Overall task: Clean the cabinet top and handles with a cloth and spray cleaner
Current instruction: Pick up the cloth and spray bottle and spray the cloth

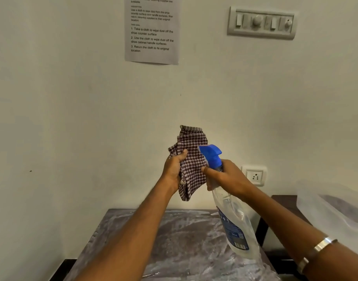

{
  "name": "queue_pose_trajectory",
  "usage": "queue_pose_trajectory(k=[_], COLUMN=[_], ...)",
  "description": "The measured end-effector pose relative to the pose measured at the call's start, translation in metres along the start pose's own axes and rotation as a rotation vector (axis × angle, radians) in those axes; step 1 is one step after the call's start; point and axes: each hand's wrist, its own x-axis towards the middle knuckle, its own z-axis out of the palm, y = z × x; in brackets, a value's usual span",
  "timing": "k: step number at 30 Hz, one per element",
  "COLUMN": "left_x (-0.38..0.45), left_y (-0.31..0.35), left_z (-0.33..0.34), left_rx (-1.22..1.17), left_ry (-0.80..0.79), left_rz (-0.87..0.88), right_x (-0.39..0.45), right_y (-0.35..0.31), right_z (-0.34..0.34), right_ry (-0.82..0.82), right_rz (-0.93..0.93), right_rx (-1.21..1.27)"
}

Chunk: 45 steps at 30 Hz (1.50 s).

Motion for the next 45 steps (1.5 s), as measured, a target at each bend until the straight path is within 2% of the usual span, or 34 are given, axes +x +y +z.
queue_pose_trajectory(k=[6,16,27,33,45], left_x=[0.001,-0.003,-0.005,-0.008,-0.002], left_y=[-0.005,-0.012,-0.005,-0.003,0.012], left_z=[-0.001,0.006,0.015,0.017,0.019], left_rx=[0.016,0.029,0.049,0.049,-0.020], left_ry=[0.020,0.025,0.003,0.006,-0.007], left_rz=[0.002,-0.031,-0.048,-0.054,-0.007], right_x=[-0.002,-0.002,-0.016,-0.016,-0.033], right_y=[0.002,0.010,0.005,0.004,0.017], right_z=[-0.006,-0.015,-0.008,-0.007,-0.007], right_ry=[0.086,0.090,-0.050,-0.083,-0.155], right_rz=[-0.018,0.020,-0.023,-0.028,-0.027], right_rx=[0.039,-0.020,0.078,0.022,0.099])
